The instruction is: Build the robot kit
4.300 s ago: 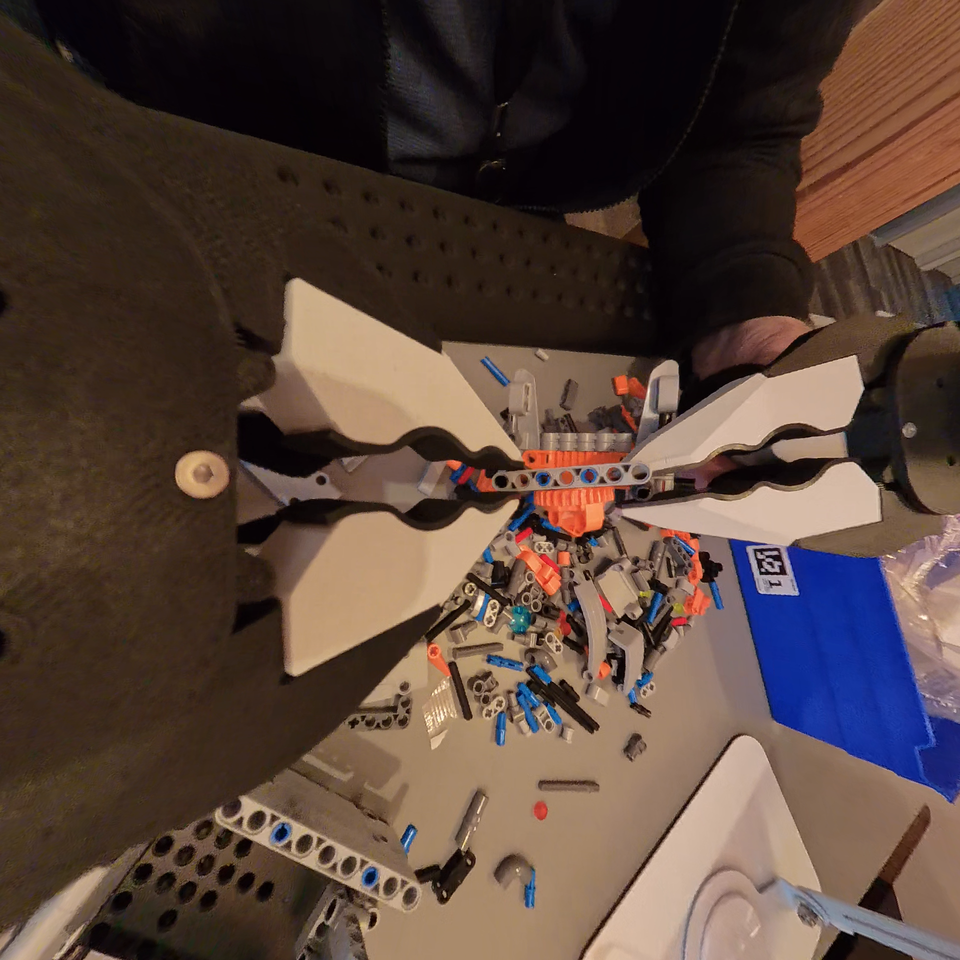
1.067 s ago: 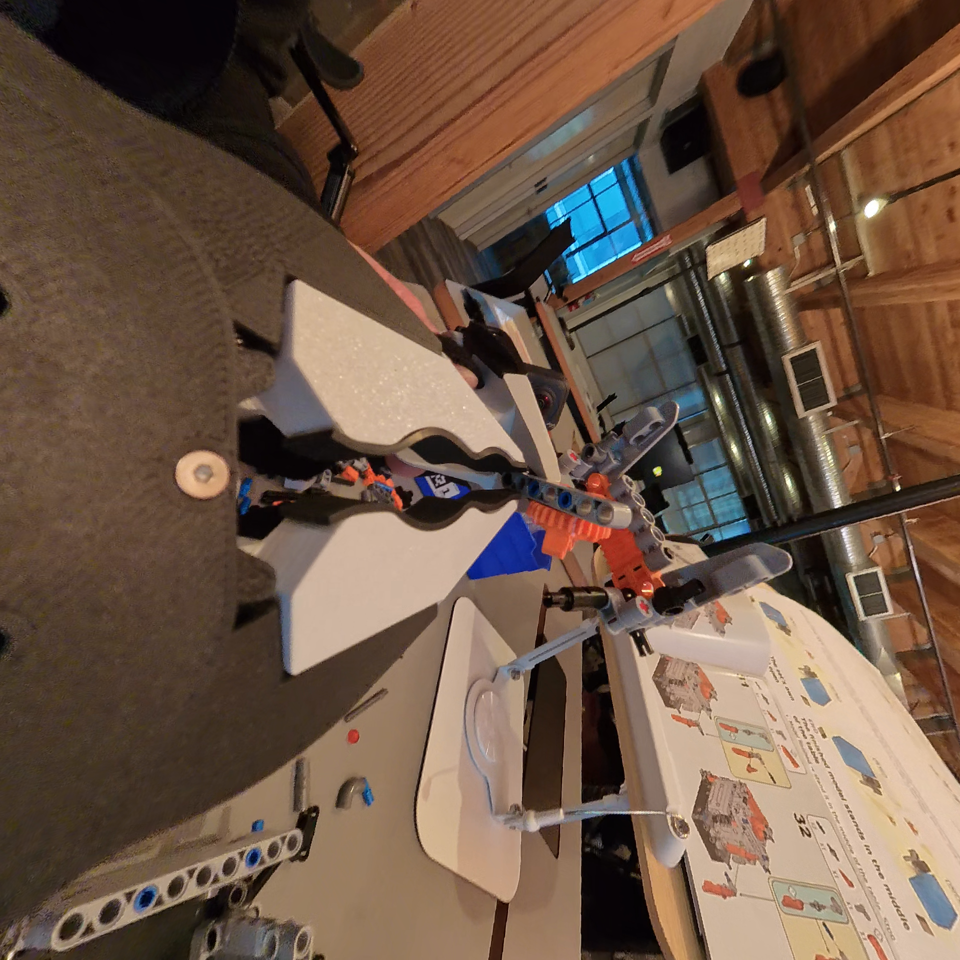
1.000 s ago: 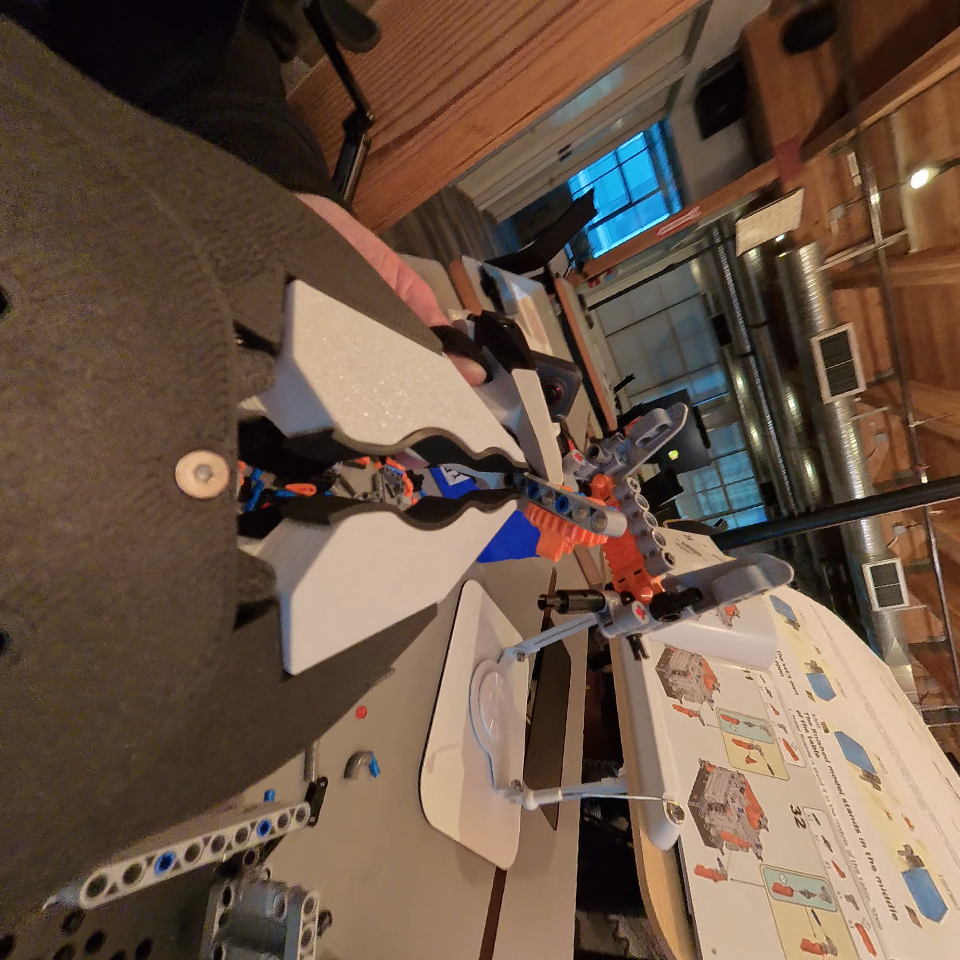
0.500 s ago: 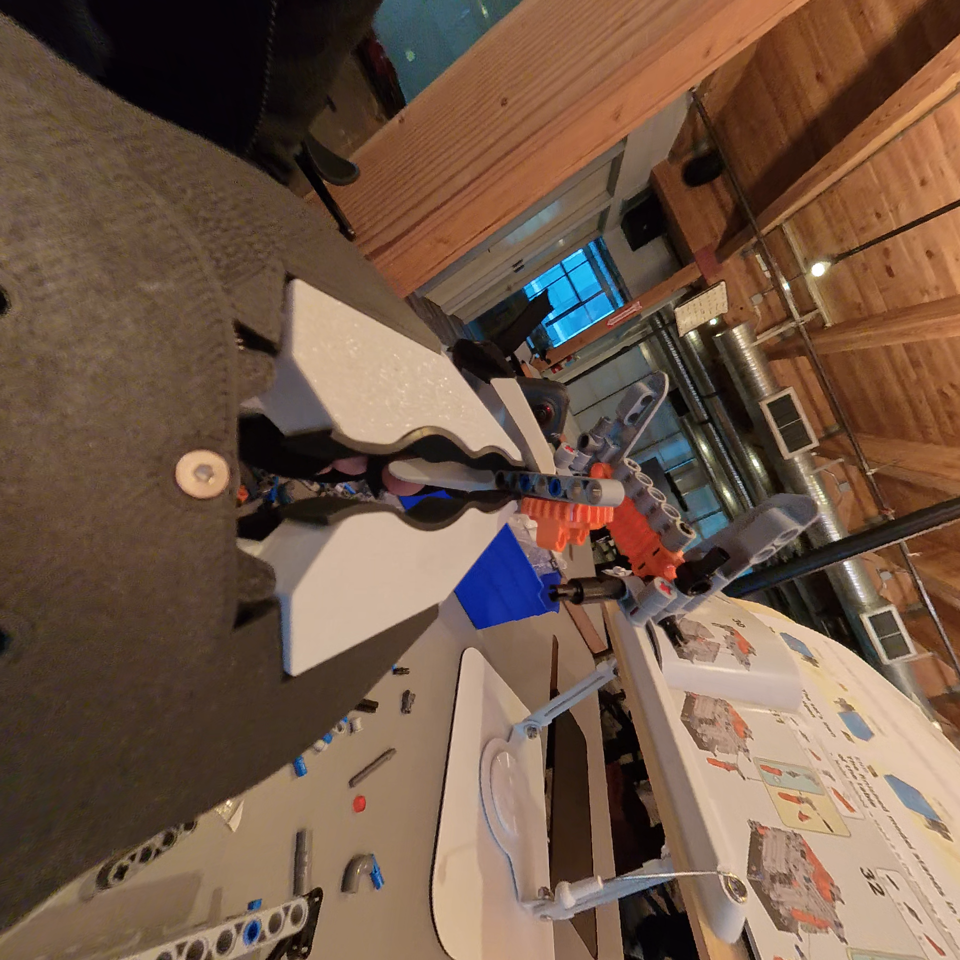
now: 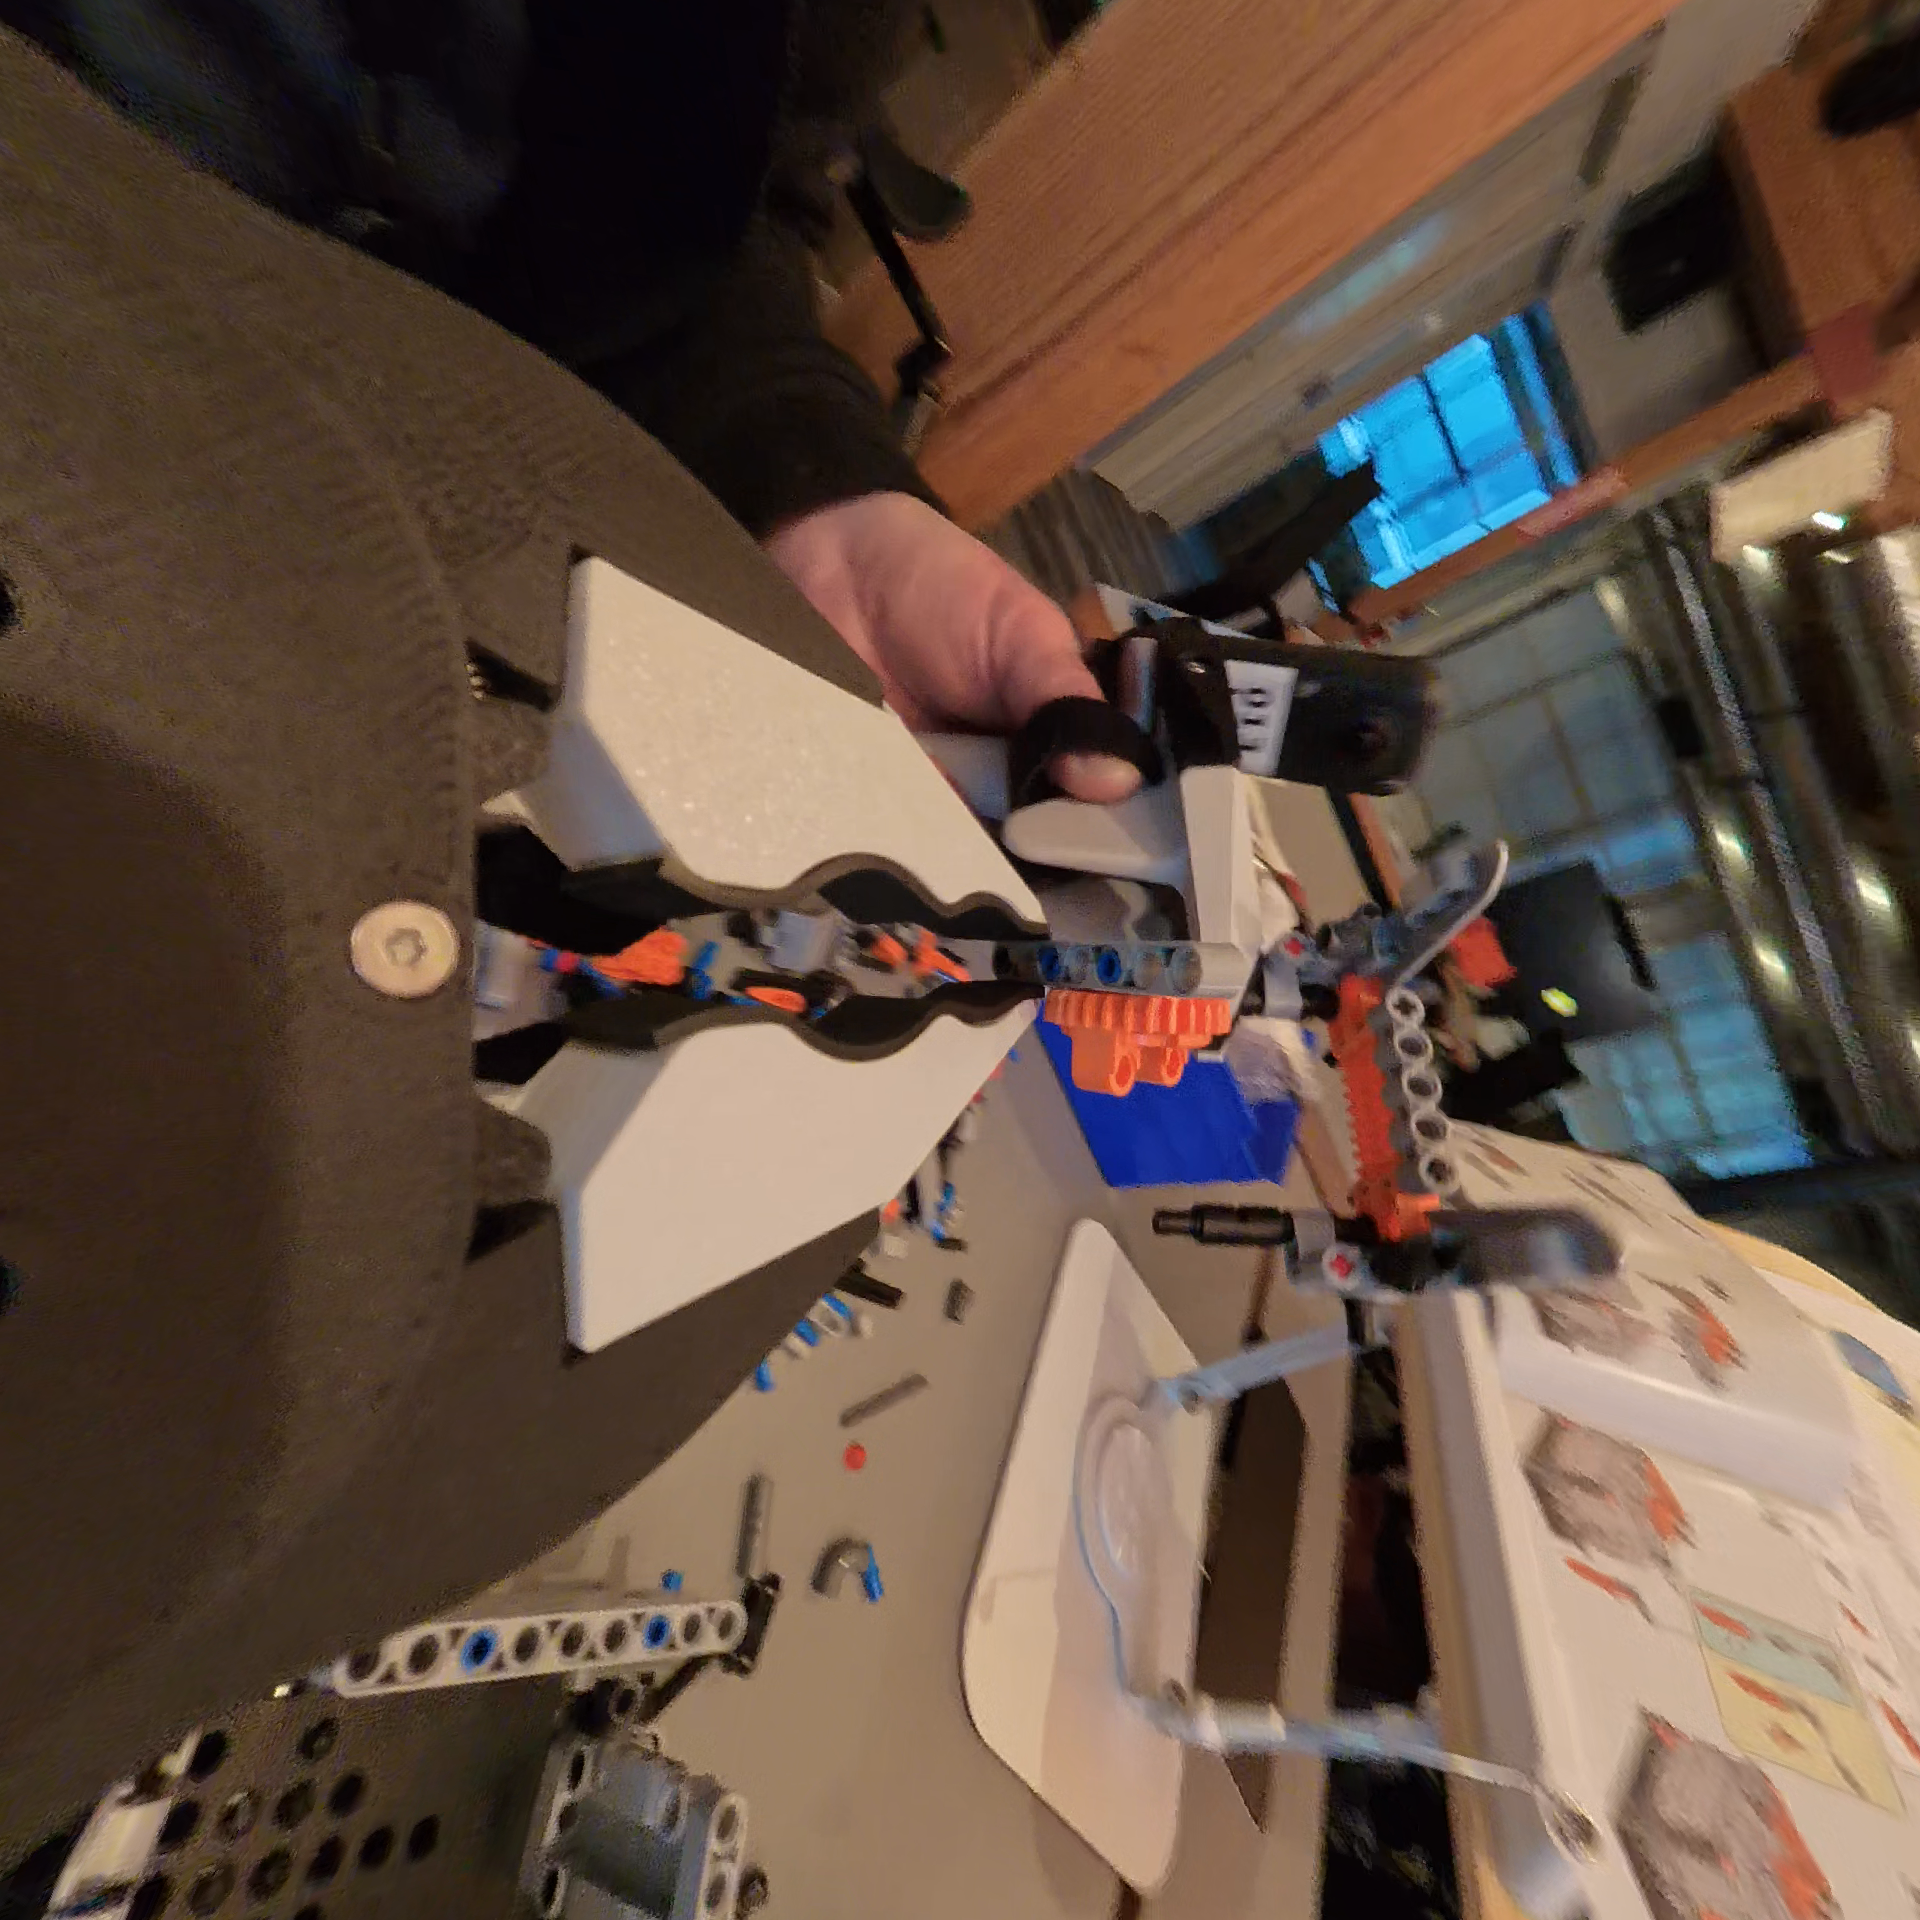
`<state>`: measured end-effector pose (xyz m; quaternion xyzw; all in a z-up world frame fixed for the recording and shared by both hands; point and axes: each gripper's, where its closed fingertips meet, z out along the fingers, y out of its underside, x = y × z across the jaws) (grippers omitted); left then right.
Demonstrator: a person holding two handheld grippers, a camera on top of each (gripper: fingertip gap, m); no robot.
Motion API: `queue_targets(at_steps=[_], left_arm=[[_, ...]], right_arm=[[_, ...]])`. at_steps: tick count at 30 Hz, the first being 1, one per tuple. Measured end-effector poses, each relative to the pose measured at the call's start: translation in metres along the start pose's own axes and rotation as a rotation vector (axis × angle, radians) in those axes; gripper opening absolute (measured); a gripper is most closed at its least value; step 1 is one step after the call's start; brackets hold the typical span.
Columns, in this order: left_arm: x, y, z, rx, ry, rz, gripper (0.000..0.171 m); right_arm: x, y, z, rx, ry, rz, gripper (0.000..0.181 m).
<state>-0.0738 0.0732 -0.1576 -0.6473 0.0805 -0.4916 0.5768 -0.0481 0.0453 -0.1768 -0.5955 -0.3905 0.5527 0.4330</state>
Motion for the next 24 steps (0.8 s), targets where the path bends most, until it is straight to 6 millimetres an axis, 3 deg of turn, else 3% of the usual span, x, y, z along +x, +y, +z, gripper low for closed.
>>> queue_targets(at_steps=[6, 14, 18, 24], left_arm=[[-0.018, 0.037, -0.011, -0.227, -0.07, 0.049, 0.005], [-0.045, 0.083, -0.025, -0.534, -0.239, 0.315, 0.005], [-0.036, 0.105, -0.026, -0.653, -0.207, 0.442, 0.005], [-0.028, 0.112, -0.029, -0.807, -0.286, 0.795, 0.004]], right_arm=[[0.002, 0.014, -0.013, -0.058, -0.068, 0.068, 0.005], [0.006, 0.024, -0.028, -0.111, -0.096, 0.097, 0.005], [0.012, 0.032, -0.035, -0.151, -0.07, 0.084, 0.005], [0.016, 0.044, -0.039, -0.216, -0.048, 0.057, 0.005]])
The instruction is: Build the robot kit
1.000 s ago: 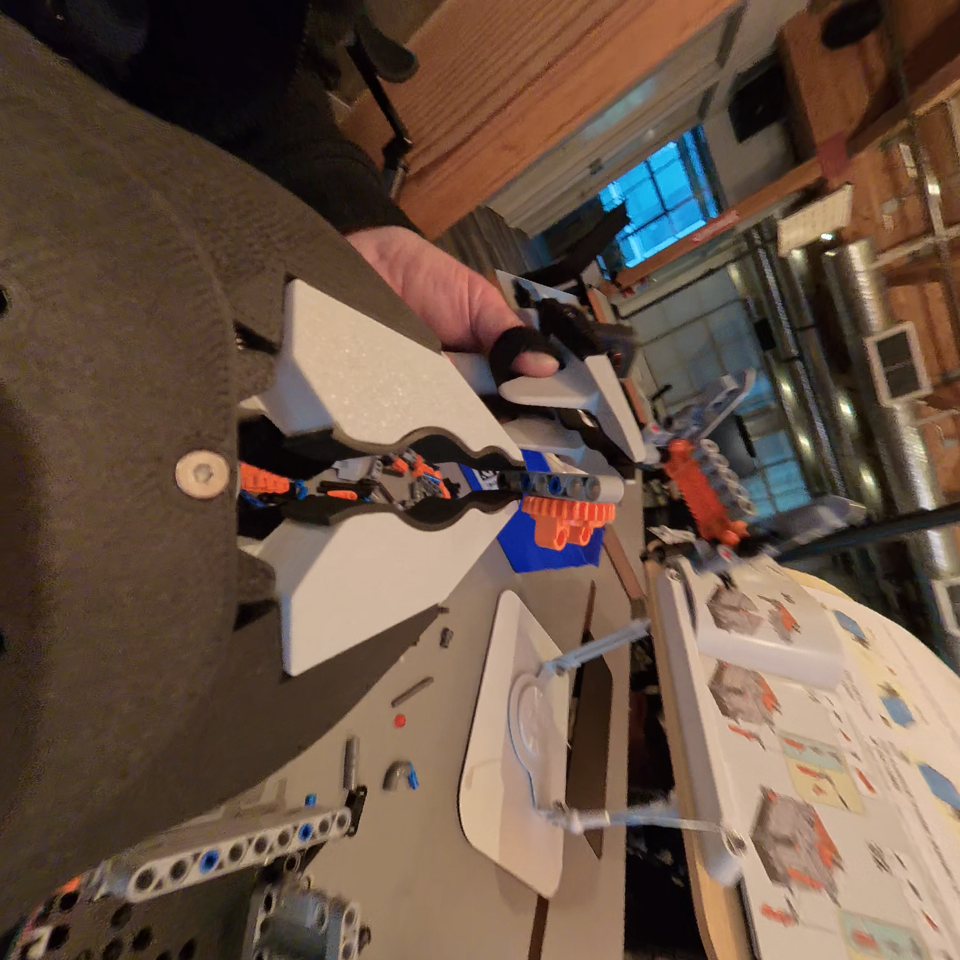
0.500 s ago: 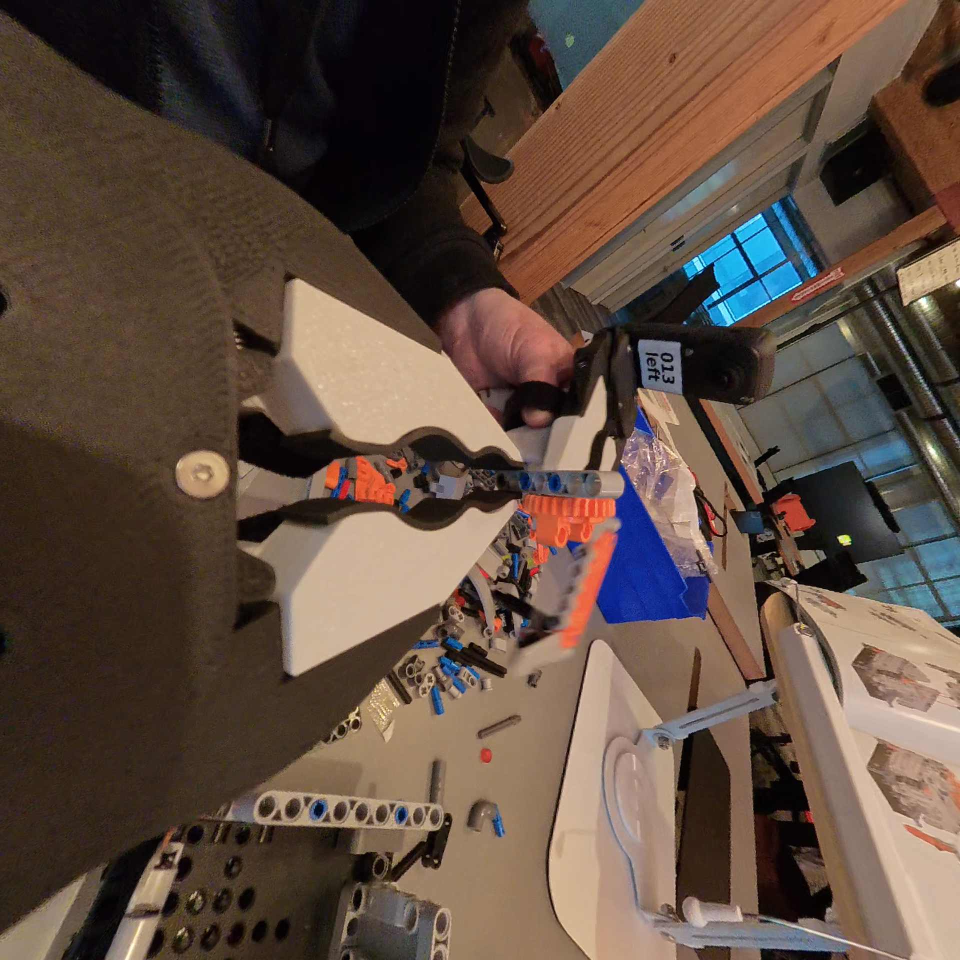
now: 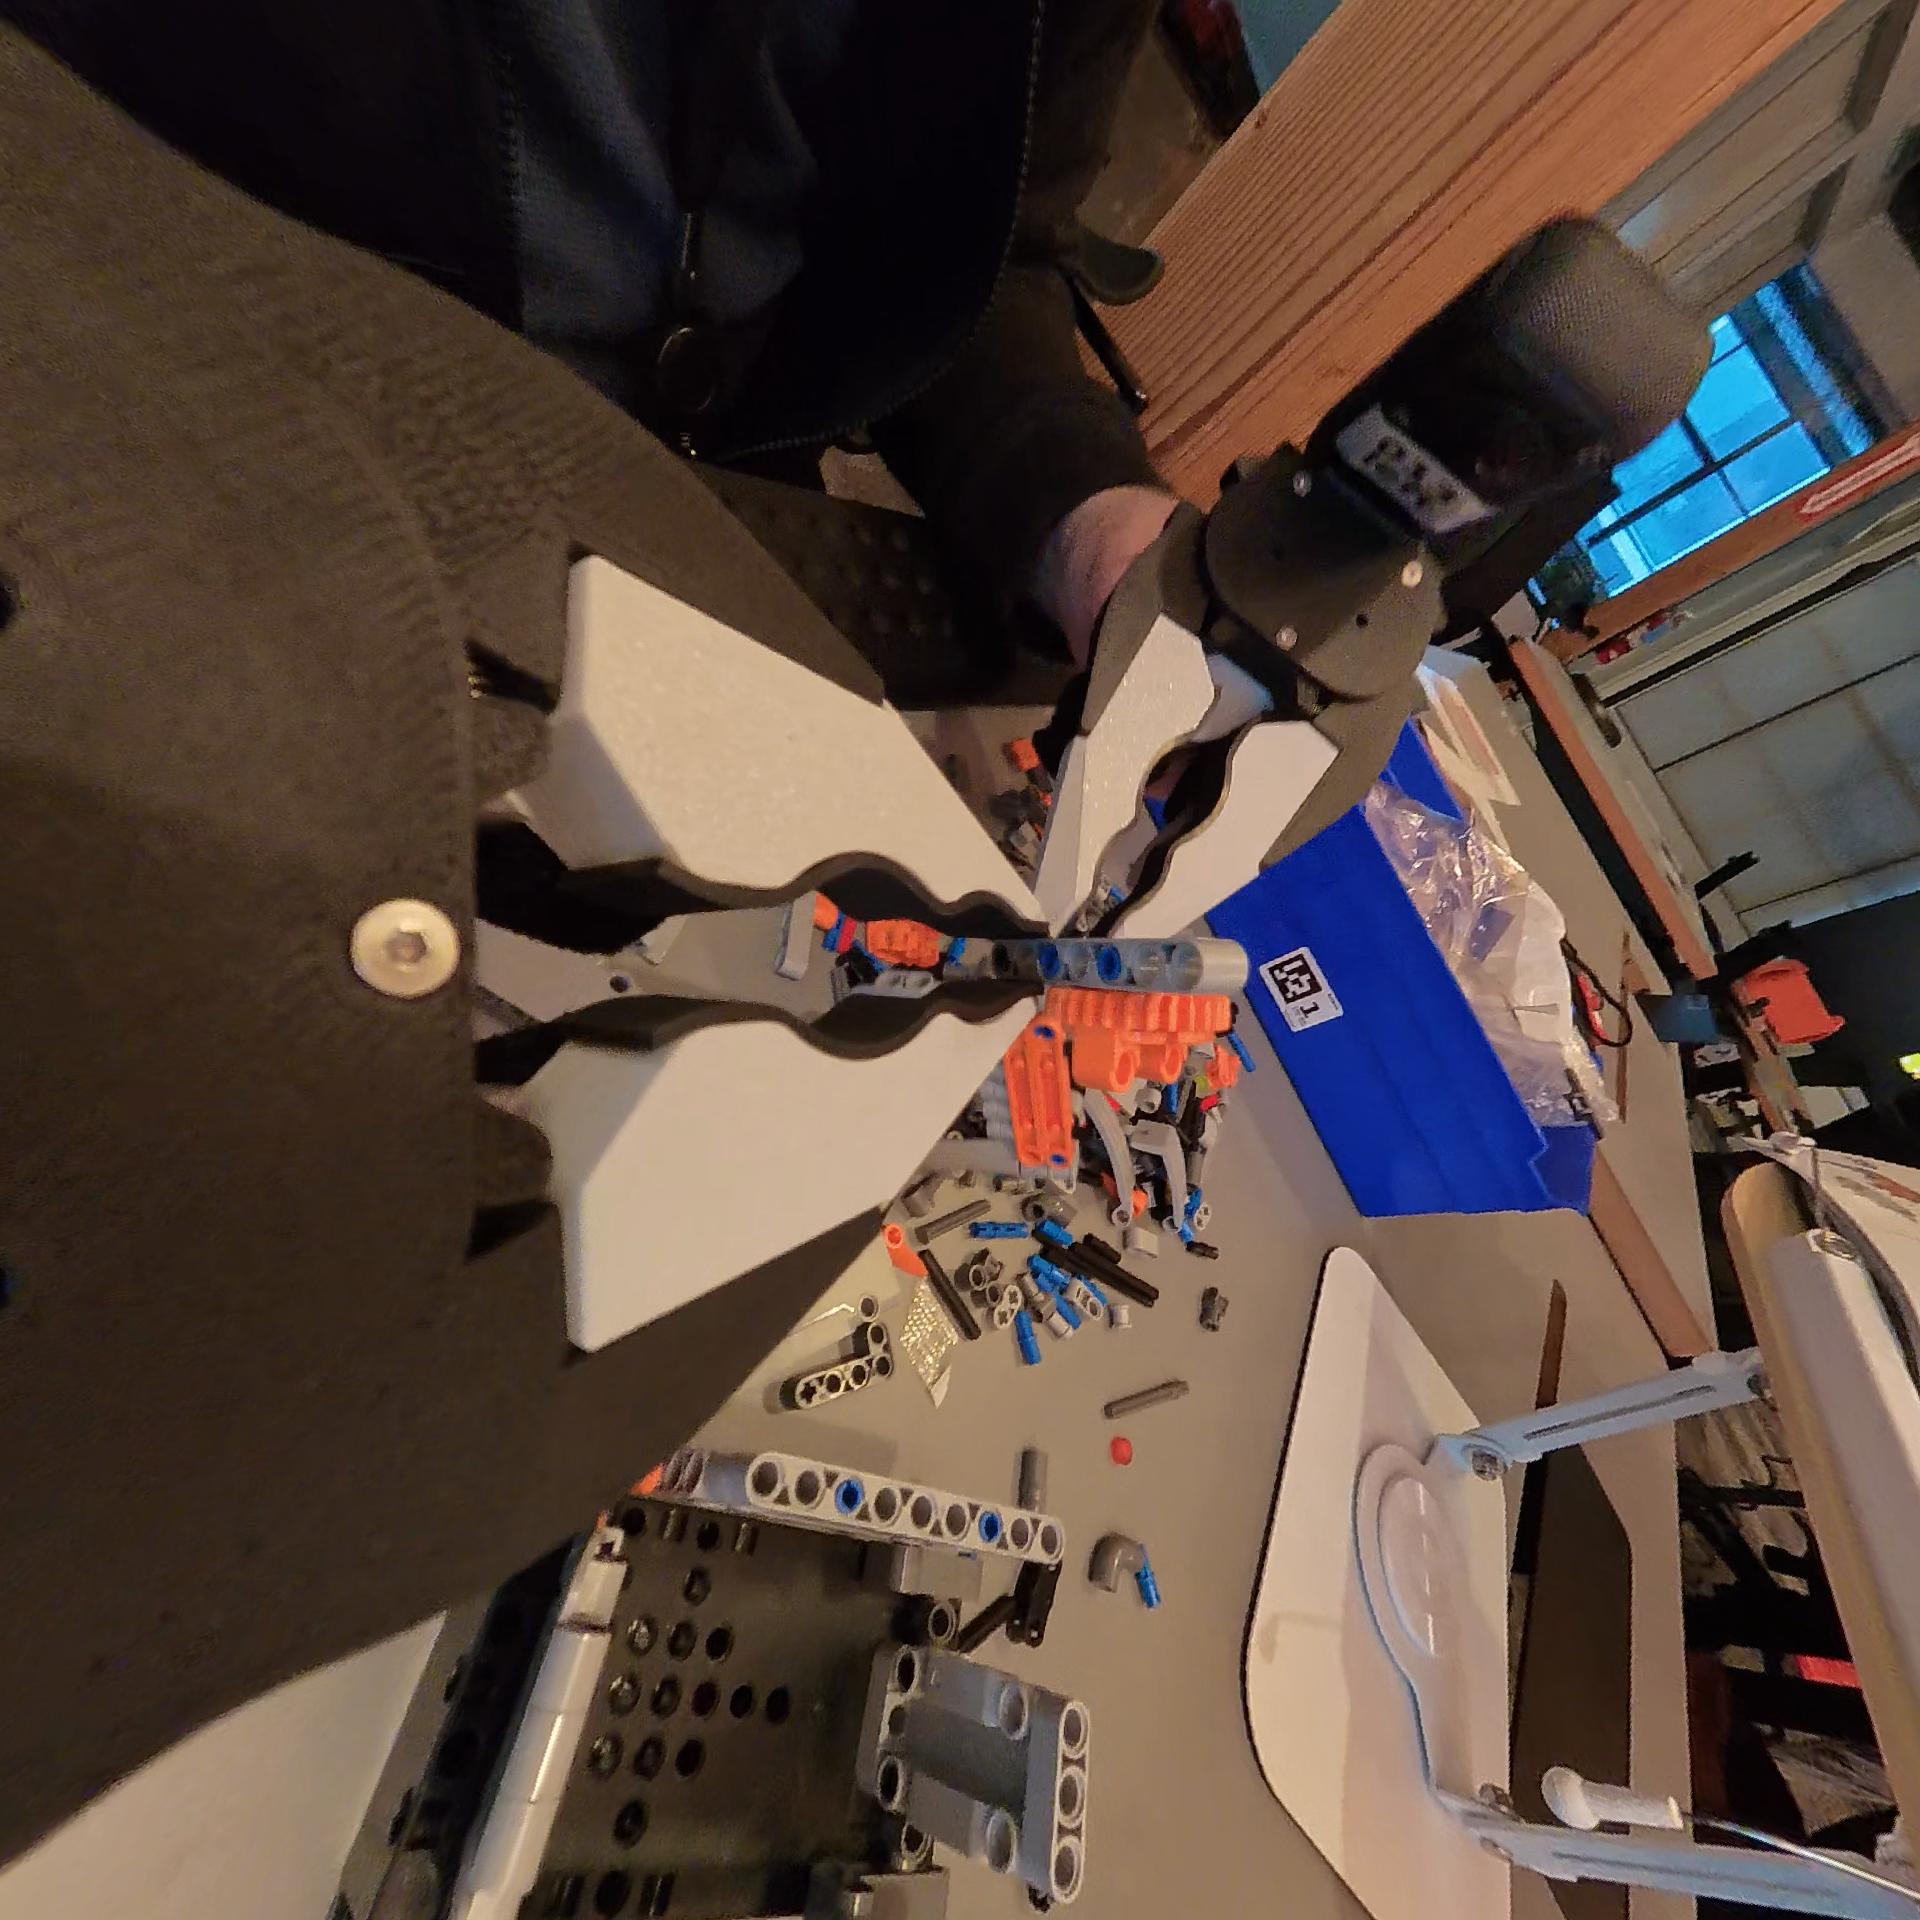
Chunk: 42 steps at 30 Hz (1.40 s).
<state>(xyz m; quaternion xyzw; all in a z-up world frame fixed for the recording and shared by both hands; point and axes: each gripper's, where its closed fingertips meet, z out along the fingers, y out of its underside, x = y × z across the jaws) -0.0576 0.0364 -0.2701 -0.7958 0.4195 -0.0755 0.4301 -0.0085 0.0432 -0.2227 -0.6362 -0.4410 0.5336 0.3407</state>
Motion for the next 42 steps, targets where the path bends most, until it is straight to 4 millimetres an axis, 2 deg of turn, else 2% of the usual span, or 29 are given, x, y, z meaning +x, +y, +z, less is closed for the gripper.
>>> queue_targets(at_steps=[6, 10, 15, 19, 22, 24, 29, 32, 35, 38, 42], left_arm=[[0.001, 0.011, -0.019, -0.246, -0.011, 0.245, 0.005], [0.015, 0.004, -0.027, -0.374, 0.081, 0.378, 0.004], [0.042, 0.009, -0.006, -0.504, 0.254, 0.467, 0.005], [0.049, 0.013, 0.018, -0.521, 0.294, 0.479, 0.006], [0.053, 0.014, 0.024, -0.48, 0.325, 0.434, 0.019], [0.053, 0.007, 0.019, -0.408, 0.364, 0.359, 0.026], [0.026, -0.022, -0.009, -0.161, 0.377, 0.174, 0.037], [0.011, -0.036, -0.024, -0.036, 0.34, 0.17, 0.04], [0.01, -0.05, -0.035, 0.06, 0.323, 0.223, 0.047], [0.02, -0.06, -0.043, 0.146, 0.342, 0.288, 0.053], [0.033, -0.066, -0.051, 0.225, 0.382, 0.325, 0.047]], right_arm=[[0.001, 0.003, -0.003, -0.02, 0.011, -0.012, 0.005], [0.0, 0.003, -0.005, -0.022, 0.009, -0.019, 0.005], [0.005, 0.005, -0.013, -0.025, 0.023, -0.002, 0.005], [0.01, 0.009, -0.021, -0.035, 0.031, 0.016, 0.005], [0.01, 0.011, -0.022, -0.044, 0.027, 0.017, 0.005], [0.007, 0.012, -0.022, -0.05, 0.01, 0.022, 0.005], [-0.005, 0.015, -0.014, -0.08, -0.078, 0.034, 0.005], [-0.027, 0.014, -0.005, -0.098, -0.213, 0.06, 0.005], [-0.052, 0.011, 0.002, -0.121, -0.383, 0.11, 0.005], [-0.07, 0.007, 0.006, -0.138, -0.512, 0.14, 0.005], [-0.074, 0.007, 0.008, -0.17, -0.58, 0.162, 0.005]])
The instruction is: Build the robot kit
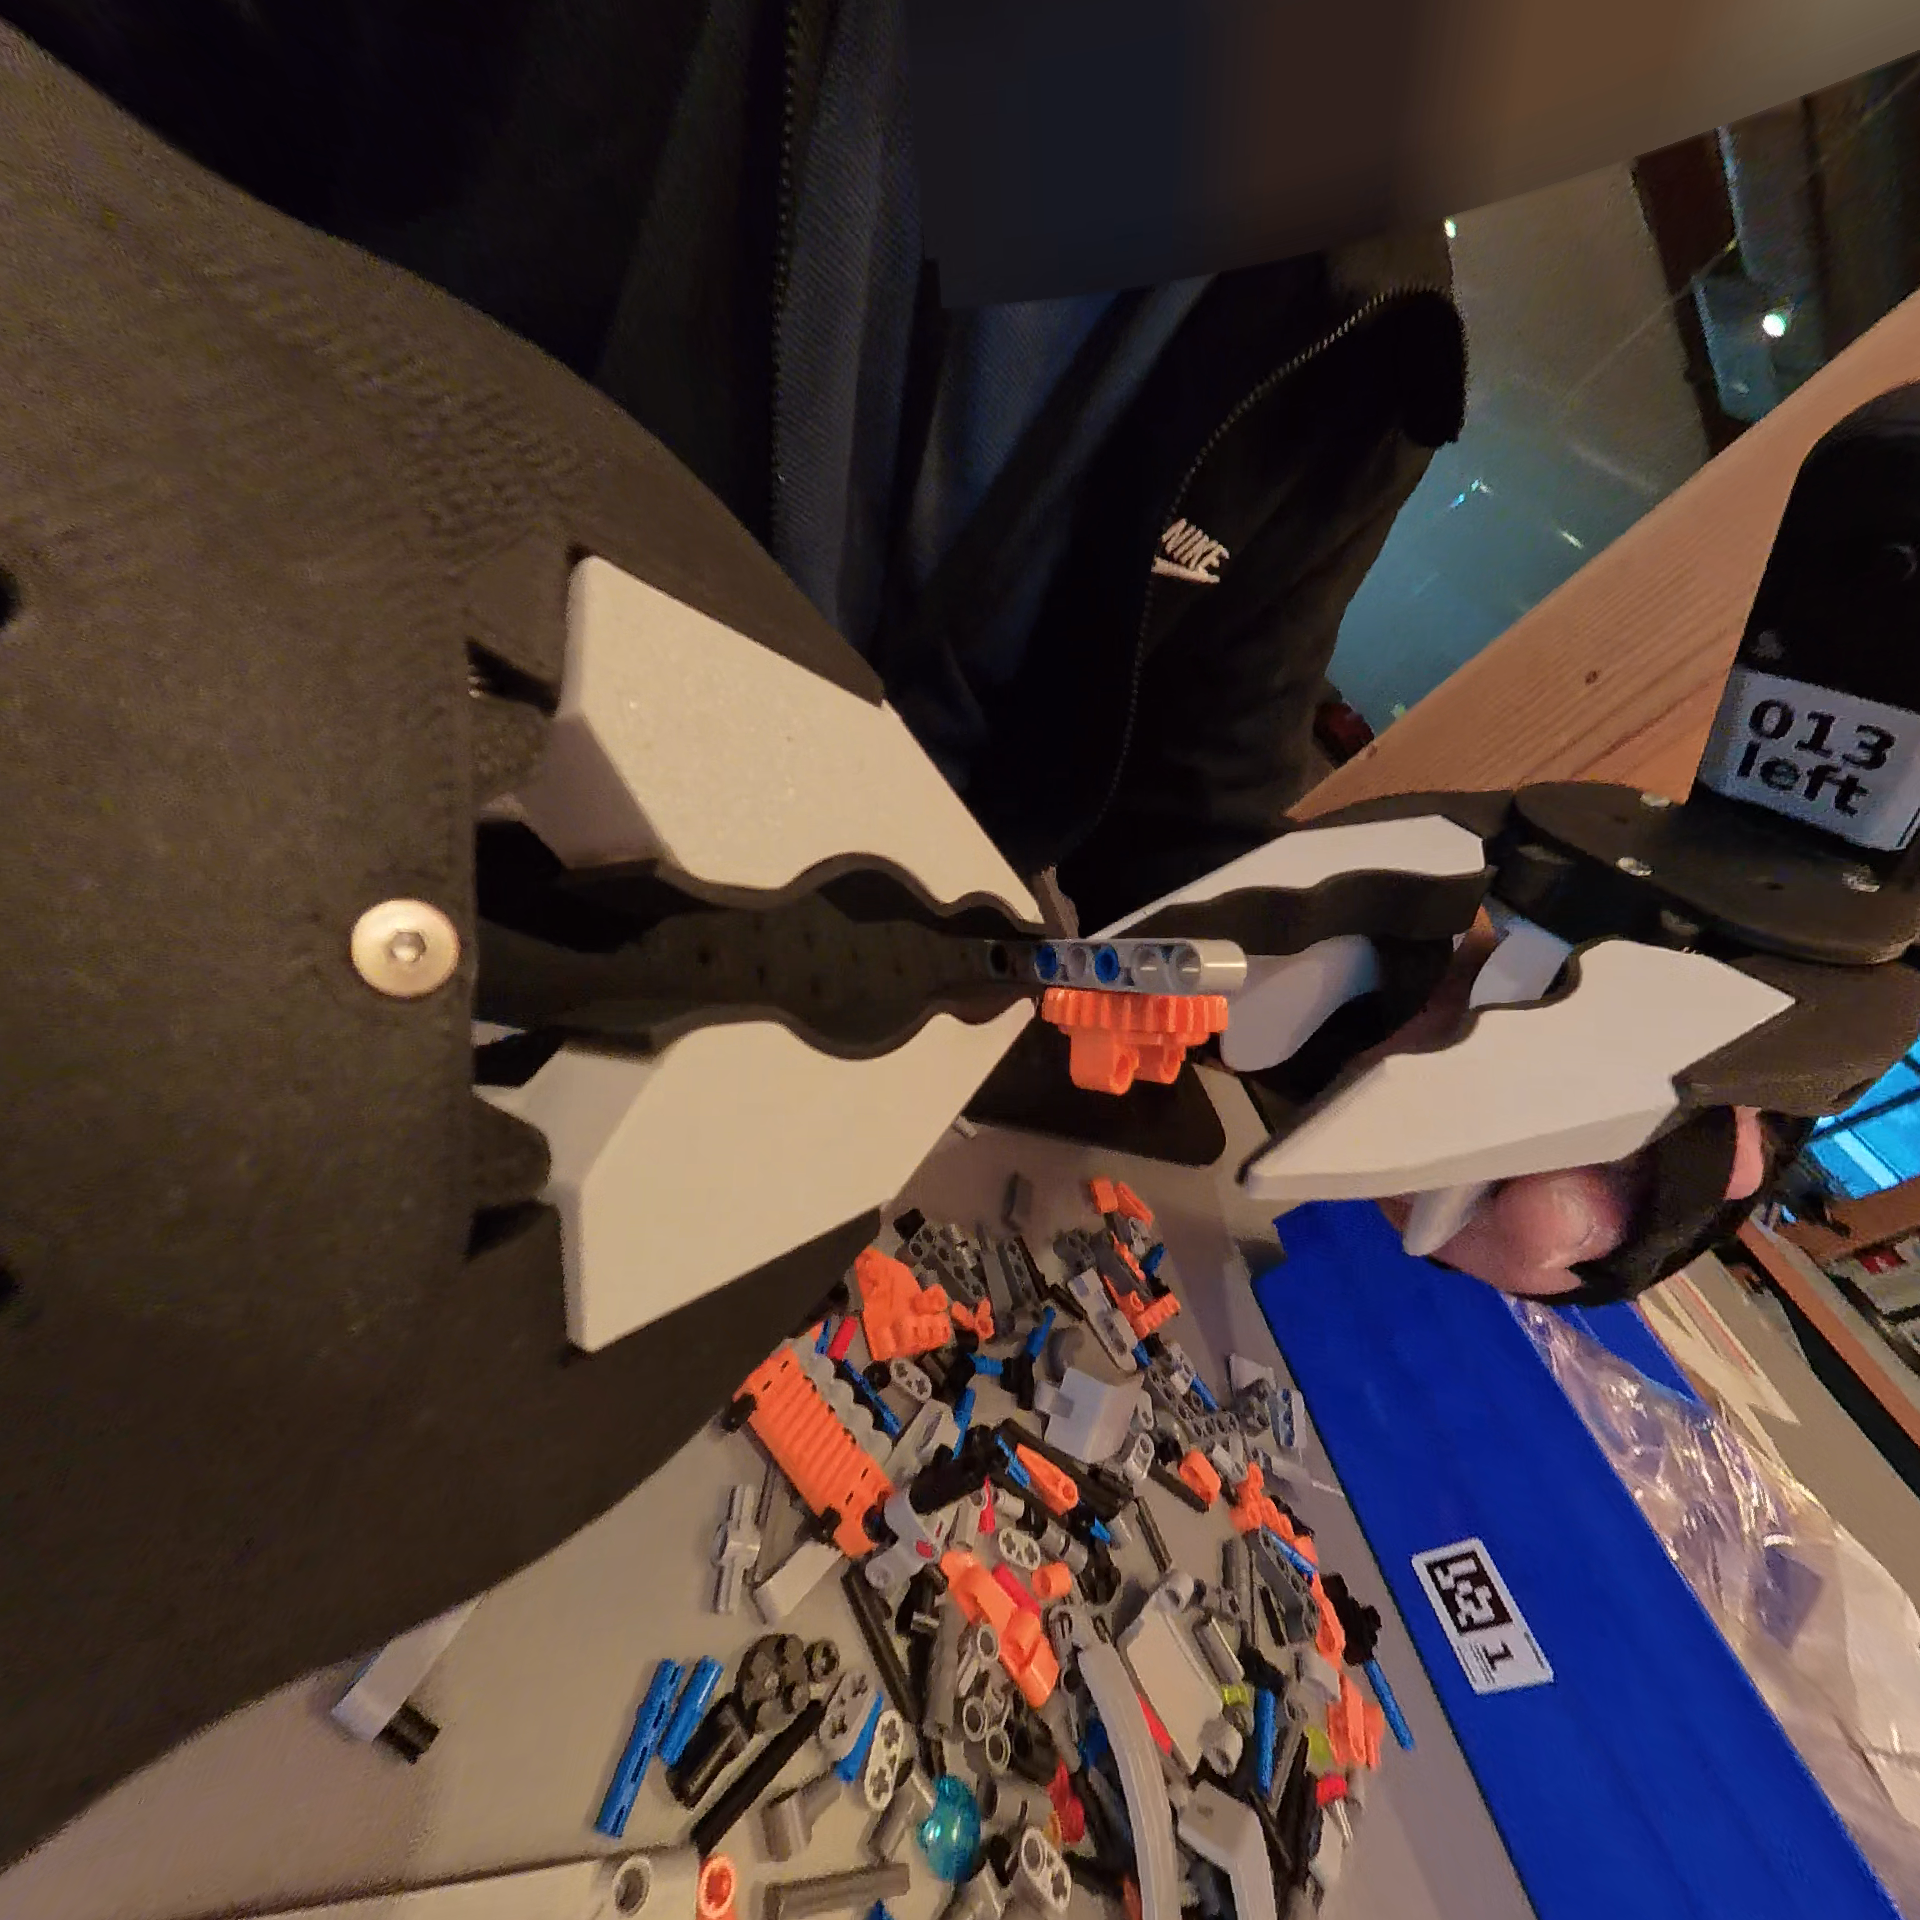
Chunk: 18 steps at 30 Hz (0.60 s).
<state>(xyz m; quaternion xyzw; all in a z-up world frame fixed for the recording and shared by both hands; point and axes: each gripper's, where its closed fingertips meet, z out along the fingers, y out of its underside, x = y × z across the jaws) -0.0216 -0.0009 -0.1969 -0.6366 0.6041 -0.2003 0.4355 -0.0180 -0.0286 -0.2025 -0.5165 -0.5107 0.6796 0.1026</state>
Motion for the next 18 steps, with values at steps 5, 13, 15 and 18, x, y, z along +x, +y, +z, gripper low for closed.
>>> queue_targets(at_steps=[5, 13, 15, 18], left_arm=[[0.01, -0.009, -0.007, 0.126, 0.123, -0.139, 0.045], [0.012, 0.002, 0.01, 0.173, 0.243, -0.422, 0.016], [0.008, 0.002, 0.009, 0.196, 0.23, -0.454, 0.015], [-0.006, -0.008, 0.0, 0.324, 0.181, -0.51, 0.015]], right_arm=[[0.003, 0.004, 0.003, -0.069, 0.022, -0.029, 0.005], [0.021, 0.02, 0.009, -0.281, 0.262, -0.15, 0.005], [0.024, 0.016, 0.007, -0.27, 0.297, -0.167, 0.005], [0.02, -0.003, 0.0, -0.163, 0.313, -0.188, 0.005]])
